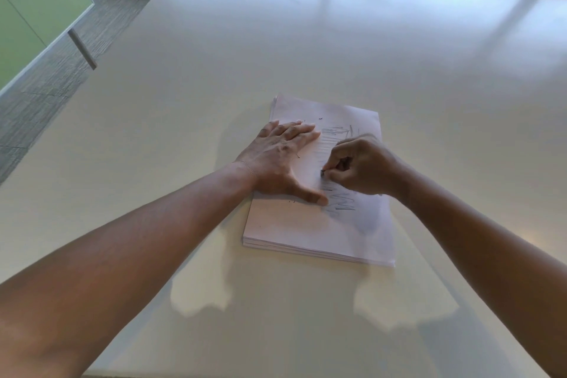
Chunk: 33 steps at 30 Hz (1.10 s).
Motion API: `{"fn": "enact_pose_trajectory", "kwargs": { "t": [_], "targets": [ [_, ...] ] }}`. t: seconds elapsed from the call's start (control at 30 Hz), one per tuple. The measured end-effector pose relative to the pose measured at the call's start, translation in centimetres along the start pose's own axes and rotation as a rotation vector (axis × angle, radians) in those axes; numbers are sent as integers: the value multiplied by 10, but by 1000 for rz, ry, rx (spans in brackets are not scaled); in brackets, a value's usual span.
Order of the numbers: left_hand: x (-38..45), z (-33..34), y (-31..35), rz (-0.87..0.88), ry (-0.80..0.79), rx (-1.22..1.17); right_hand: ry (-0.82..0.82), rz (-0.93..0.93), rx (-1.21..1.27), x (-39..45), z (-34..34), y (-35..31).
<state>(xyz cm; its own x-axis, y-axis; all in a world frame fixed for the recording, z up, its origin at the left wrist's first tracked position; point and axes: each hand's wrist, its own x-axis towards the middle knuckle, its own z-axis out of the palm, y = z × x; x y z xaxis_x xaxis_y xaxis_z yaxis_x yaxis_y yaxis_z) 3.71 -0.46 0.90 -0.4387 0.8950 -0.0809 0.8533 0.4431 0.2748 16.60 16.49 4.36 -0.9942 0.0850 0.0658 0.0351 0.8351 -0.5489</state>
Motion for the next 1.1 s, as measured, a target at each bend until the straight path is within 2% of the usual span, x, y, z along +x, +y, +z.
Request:
{"fn": "enact_pose_trajectory", "kwargs": {
  "t": [0.13, 0.33, 0.5, 0.6, 0.7, 0.77, 0.9, 1.1],
  "targets": [
    [0, 0, 0, 0, 5, 5, 51, 113, 20, 2, -11, 6],
    [0, 0, -1, 6, -1, 9, -21, 28, 14, 1, 7, -12],
    [1, 0, 0, 2, -7, 10, 93, 74, -34, -5, -10, 8],
    [0, -1, 0, 2, -1, 11, 105, -13, -65, -9, -4, 2],
    [0, 0, -1, 4, 2, 6, 33, -85, -58, -10, 5, -10],
    [0, 0, -1, 6, -1, 5, 23, -71, -66, -7, 2, -7],
    [1, 0, 0, 0, -6, 3, 120, 40, -80, -3, -11, 8],
    [0, 1, -1, 4, 11, -4, 46, -49, -46, -7, 3, -11]
  ]
}}
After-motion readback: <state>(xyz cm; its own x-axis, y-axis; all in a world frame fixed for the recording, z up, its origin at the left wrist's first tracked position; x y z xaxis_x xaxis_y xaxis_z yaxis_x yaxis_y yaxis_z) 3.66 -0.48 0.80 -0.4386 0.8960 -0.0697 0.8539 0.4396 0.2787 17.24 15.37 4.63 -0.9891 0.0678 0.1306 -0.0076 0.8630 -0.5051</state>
